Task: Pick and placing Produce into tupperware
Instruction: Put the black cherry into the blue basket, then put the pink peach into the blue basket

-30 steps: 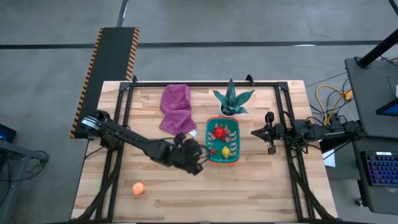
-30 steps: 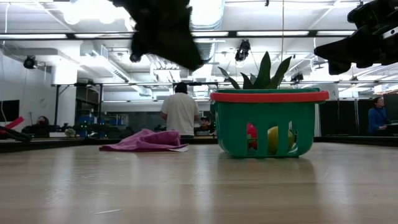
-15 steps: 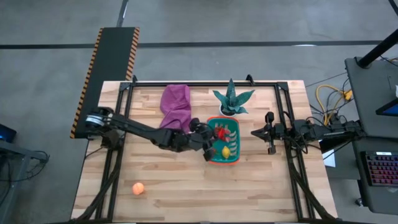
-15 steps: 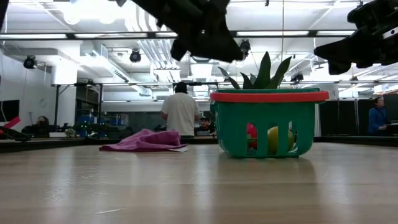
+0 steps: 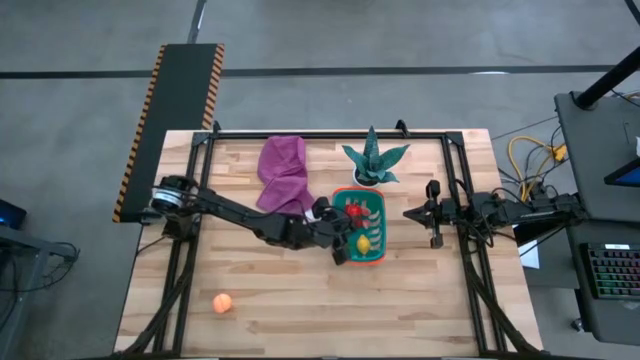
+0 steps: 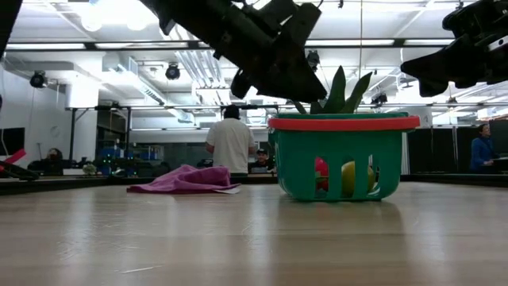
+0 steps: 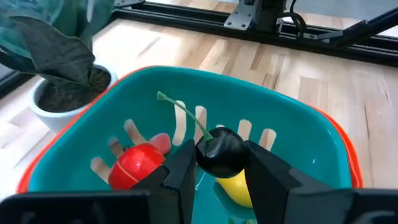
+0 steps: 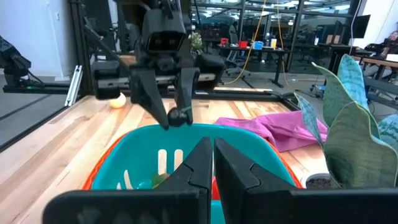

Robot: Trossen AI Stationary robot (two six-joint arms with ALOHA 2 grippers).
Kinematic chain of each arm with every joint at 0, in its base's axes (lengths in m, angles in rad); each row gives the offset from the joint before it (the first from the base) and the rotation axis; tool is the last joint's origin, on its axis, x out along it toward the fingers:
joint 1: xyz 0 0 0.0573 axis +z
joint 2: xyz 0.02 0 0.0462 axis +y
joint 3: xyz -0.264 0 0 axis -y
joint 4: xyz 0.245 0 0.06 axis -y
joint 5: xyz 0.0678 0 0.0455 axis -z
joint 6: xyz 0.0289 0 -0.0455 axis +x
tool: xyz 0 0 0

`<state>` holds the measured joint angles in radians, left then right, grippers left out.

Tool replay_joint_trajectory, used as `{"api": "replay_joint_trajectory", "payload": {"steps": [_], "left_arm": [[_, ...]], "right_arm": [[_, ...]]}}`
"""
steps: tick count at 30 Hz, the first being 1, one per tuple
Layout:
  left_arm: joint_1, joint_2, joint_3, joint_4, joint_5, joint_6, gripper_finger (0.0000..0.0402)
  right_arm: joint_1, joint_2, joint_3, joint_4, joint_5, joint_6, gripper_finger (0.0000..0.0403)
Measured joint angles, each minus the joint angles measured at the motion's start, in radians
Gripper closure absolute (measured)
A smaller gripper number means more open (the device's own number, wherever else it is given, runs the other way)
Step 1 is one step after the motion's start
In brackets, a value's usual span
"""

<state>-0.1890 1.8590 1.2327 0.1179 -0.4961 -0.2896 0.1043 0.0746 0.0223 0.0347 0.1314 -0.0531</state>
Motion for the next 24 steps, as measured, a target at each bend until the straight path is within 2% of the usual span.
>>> {"api": "replay_joint_trajectory", "payload": {"steps": [5,13,24], "left_arm": [[0.003,0.016,0.000,0.016,0.022,-0.018,0.0302],[0.010,0.018,0.000,0.033,0.072,-0.045,0.0266],[0.013,0.004,0.000,-0.004,0.076,-0.041,0.0261]], "right_arm": [[0.000,-0.001,0.000,0.001,0.000,0.000,0.0394],[0.000,0.001,0.000,0.000,0.000,0.000,0.0394],[0.000,0.001,0.000,0.000,0.000,0.000,0.0394]]}}
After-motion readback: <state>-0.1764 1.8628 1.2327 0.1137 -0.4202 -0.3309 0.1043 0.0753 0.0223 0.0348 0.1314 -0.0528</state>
